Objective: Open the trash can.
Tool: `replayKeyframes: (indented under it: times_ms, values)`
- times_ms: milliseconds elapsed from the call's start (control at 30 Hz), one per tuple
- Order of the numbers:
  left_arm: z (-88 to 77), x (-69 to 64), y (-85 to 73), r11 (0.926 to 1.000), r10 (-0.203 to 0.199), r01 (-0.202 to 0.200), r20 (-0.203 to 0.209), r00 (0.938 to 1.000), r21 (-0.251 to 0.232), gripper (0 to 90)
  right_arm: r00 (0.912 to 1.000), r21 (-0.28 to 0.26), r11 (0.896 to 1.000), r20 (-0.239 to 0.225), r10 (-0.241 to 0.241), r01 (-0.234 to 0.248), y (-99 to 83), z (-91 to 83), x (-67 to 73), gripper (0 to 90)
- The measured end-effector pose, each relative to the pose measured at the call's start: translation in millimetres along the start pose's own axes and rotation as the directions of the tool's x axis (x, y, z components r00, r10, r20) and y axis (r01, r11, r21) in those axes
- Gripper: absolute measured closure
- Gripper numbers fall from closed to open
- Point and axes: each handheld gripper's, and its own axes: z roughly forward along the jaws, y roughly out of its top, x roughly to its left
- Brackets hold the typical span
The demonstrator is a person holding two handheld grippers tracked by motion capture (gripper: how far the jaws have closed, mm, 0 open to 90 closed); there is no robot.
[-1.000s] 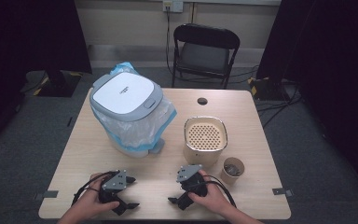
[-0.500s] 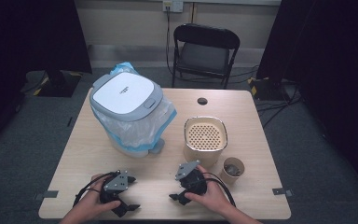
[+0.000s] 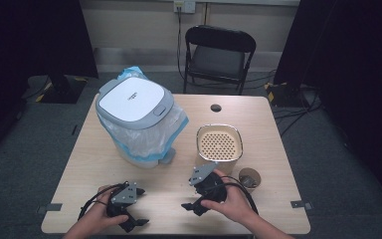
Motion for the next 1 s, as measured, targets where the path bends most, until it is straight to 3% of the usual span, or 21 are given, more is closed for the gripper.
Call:
replayKeyframes:
  times_ms: [167,467,1000]
  values:
    - [0.0,0.1,0.0,1.0000,0.001,-0.001,0.001,1.0000,0.000,2.4,0.9997,0.001,1.000,0.002,-0.026,0.026,11.8,-15.0,0.4,14.6]
    - [0.0,0.2,0.1,1.0000,0.002,-0.002,0.001,1.0000,0.001,2.3,0.9999,-0.012,1.000,-0.010,-0.014,0.014,30.6,-38.6,-9.2,14.6]
    - [-0.1,0.4,0.1,1.0000,0.005,-0.005,-0.003,1.0000,0.000,2.3,0.9990,-0.006,0.999,-0.027,-0.035,0.035,63.6,-59.7,-24.8,14.7]
